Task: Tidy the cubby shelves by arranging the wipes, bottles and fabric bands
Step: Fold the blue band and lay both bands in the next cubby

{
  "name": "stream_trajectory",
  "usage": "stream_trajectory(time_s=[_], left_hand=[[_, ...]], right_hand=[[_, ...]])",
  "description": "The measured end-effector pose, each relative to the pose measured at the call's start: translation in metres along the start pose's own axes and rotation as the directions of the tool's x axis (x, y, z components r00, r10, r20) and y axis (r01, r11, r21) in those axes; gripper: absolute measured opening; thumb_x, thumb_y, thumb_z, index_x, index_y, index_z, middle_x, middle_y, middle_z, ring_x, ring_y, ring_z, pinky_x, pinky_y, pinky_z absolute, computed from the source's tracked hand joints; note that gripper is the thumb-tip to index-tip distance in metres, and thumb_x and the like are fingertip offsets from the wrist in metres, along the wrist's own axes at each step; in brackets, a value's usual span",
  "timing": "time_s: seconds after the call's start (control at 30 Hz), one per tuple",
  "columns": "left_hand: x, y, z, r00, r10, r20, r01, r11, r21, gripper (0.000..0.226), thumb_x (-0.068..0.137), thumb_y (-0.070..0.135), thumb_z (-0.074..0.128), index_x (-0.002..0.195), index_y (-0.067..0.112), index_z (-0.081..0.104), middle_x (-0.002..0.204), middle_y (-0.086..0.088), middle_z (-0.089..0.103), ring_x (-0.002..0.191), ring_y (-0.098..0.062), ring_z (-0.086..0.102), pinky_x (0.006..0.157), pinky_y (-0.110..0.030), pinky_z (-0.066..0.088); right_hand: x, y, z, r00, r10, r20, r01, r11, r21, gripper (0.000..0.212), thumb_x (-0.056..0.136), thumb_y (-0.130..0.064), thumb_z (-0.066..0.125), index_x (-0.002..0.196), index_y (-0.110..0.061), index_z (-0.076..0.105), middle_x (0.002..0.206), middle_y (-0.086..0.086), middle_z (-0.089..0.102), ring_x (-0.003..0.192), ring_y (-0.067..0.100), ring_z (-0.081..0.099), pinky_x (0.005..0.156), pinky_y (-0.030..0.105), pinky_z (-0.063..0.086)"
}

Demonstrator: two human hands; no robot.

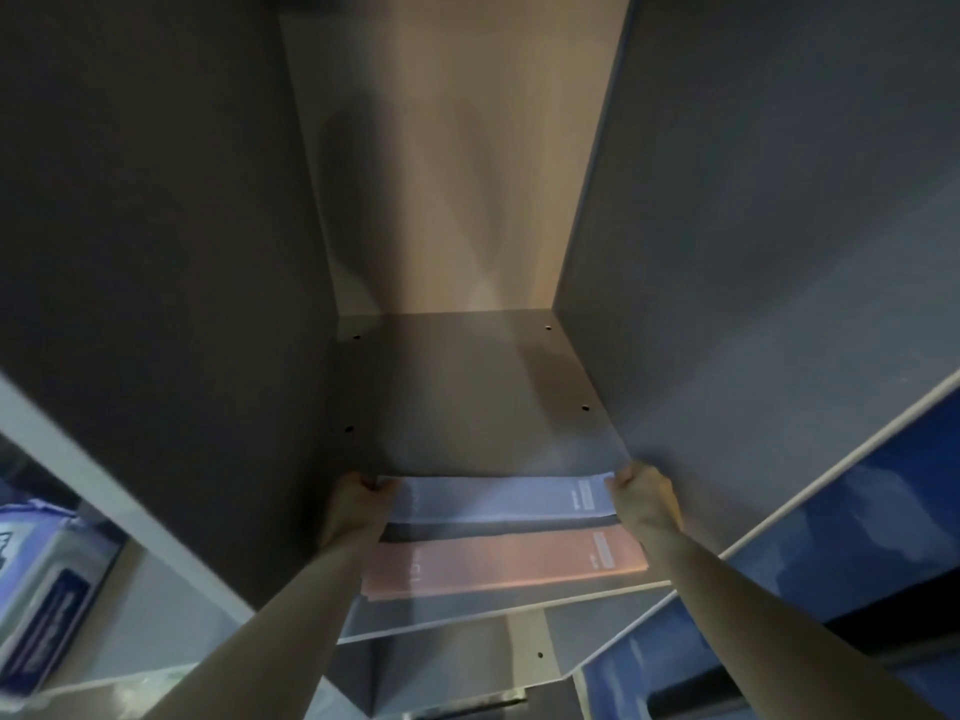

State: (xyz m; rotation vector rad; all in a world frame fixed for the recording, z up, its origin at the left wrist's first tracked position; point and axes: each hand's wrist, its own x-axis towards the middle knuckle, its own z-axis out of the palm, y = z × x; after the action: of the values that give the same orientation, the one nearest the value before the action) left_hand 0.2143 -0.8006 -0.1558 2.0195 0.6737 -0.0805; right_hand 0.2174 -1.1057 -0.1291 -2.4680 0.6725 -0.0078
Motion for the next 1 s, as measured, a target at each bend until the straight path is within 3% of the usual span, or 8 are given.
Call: stream_trajectory(time_s=[0.13, 0.37, 0.53, 0.63, 0.73, 0.9, 1.0], left_hand=[[0.001, -0.001, 0.0, 1.0, -0.002, 0.006, 0.002, 1.0, 0.003, 0.027, 0.084, 0.026, 0.066, 0.092, 0.001, 0.07, 0.096, -0.023, 0.071, 0.093, -0.033, 0.065, 0.075, -0.034, 0.047], [-0.002, 0.003, -0.001, 0.999, -0.041, 0.036, 0.042, 0.999, -0.021, 0.029, 0.087, 0.022, 0.062, 0.098, -0.004, 0.068, 0.102, -0.022, 0.069, 0.097, -0.032, 0.064, 0.069, -0.027, 0.035], [-0.003, 0.001, -0.007, 0.998, -0.045, 0.048, 0.047, 0.997, -0.055, 0.021, 0.085, 0.018, 0.066, 0.094, -0.001, 0.068, 0.105, -0.023, 0.069, 0.099, -0.033, 0.064, 0.072, -0.026, 0.038], [-0.006, 0.0, -0.008, 0.999, -0.023, 0.041, 0.026, 0.995, -0.091, 0.012, 0.083, 0.018, 0.069, 0.078, 0.008, 0.064, 0.099, -0.023, 0.07, 0.095, -0.034, 0.065, 0.074, -0.031, 0.045], [-0.008, -0.001, -0.008, 0.999, -0.015, 0.036, 0.018, 0.997, -0.076, 0.021, 0.083, 0.021, 0.069, 0.09, 0.001, 0.068, 0.091, -0.017, 0.068, 0.093, -0.033, 0.064, 0.074, -0.032, 0.045], [-0.006, -0.004, -0.007, 1.0, -0.005, 0.018, 0.006, 0.998, -0.06, 0.026, 0.08, 0.024, 0.072, 0.093, 0.002, 0.07, 0.097, -0.02, 0.071, 0.092, -0.033, 0.066, 0.079, -0.035, 0.049], [-0.006, -0.004, -0.004, 1.0, -0.014, 0.019, 0.015, 0.999, -0.041, 0.023, 0.078, 0.025, 0.074, 0.092, 0.007, 0.069, 0.096, -0.019, 0.071, 0.092, -0.033, 0.066, 0.08, -0.038, 0.052]], right_hand=[[0.002, 0.0, 0.0, 1.0, 0.001, -0.001, -0.001, 1.0, -0.023, 0.031, 0.088, -0.023, 0.055, 0.103, 0.002, 0.065, 0.109, 0.027, 0.066, 0.104, 0.041, 0.061, 0.084, 0.04, 0.049], [0.001, 0.0, 0.0, 1.0, -0.004, 0.019, 0.005, 0.999, -0.052, 0.028, 0.087, -0.025, 0.057, 0.101, -0.002, 0.067, 0.109, 0.025, 0.067, 0.104, 0.041, 0.061, 0.085, 0.039, 0.049], [0.0, -0.001, -0.007, 0.999, -0.004, 0.053, 0.003, 1.0, 0.017, 0.024, 0.084, -0.018, 0.061, 0.1, -0.002, 0.068, 0.107, 0.026, 0.067, 0.102, 0.04, 0.062, 0.083, 0.039, 0.049], [-0.002, 0.0, -0.013, 0.996, -0.02, 0.083, 0.016, 0.999, 0.049, 0.021, 0.082, -0.014, 0.061, 0.097, -0.001, 0.069, 0.104, 0.025, 0.069, 0.098, 0.037, 0.064, 0.079, 0.036, 0.049], [-0.004, 0.002, -0.016, 0.993, -0.042, 0.111, 0.037, 0.998, 0.049, 0.019, 0.08, -0.011, 0.062, 0.096, -0.003, 0.069, 0.101, 0.021, 0.07, 0.094, 0.033, 0.065, 0.073, 0.032, 0.048], [-0.004, 0.006, -0.018, 0.988, -0.064, 0.14, 0.047, 0.991, 0.122, 0.022, 0.079, -0.007, 0.061, 0.1, -0.003, 0.067, 0.085, 0.014, 0.065, 0.075, 0.025, 0.059, 0.07, 0.038, 0.051], [-0.005, 0.008, -0.019, 0.982, -0.101, 0.162, 0.086, 0.991, 0.099, 0.026, 0.08, -0.009, 0.061, 0.106, -0.005, 0.064, 0.099, 0.018, 0.069, 0.085, 0.032, 0.064, 0.075, 0.039, 0.051]])
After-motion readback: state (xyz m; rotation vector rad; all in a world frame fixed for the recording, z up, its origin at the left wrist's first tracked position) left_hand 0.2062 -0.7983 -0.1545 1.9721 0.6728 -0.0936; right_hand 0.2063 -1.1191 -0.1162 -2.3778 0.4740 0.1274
